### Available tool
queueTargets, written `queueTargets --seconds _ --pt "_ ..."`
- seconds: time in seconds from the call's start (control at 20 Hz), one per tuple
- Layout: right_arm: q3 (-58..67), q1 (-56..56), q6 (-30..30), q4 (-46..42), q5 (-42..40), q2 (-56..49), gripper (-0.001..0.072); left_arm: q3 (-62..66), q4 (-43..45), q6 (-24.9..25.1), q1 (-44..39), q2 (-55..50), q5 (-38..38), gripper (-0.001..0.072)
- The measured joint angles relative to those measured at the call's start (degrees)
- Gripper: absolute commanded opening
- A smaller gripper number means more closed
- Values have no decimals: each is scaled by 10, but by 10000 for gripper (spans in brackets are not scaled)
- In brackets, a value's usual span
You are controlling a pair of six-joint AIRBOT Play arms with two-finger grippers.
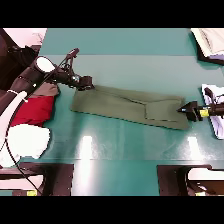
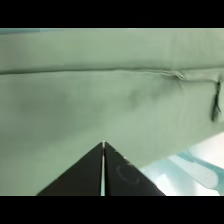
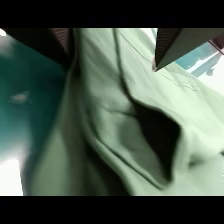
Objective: Fold the shirts.
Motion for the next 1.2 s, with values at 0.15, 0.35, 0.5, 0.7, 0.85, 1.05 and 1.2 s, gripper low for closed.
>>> queueTargets --seconds 0.15,0.35,0.5,0.7,0.85,1.05,1.2 --pt "-2 23 -10 3 -39 -2 19 0 0 -14 -21 -2 9 28" --pt "-3 38 -16 14 -64 28 16 9 0 -35 -63 -25 38 28" --pt "5 42 -6 20 -53 72 15 44 0 -41 -99 -70 47 27" --pt "64 56 51 23 7 122 15 136 0 -45 -147 -163 47 28" --pt "134 96 102 23 49 145 15 210 0 -47 -178 -233 37 28" --pt "238 183 157 23 75 146 15 277 0 -57 -202 -299 27 28" --pt "320 261 179 23 83 117 15 296 0 -60 -208 -321 26 28"
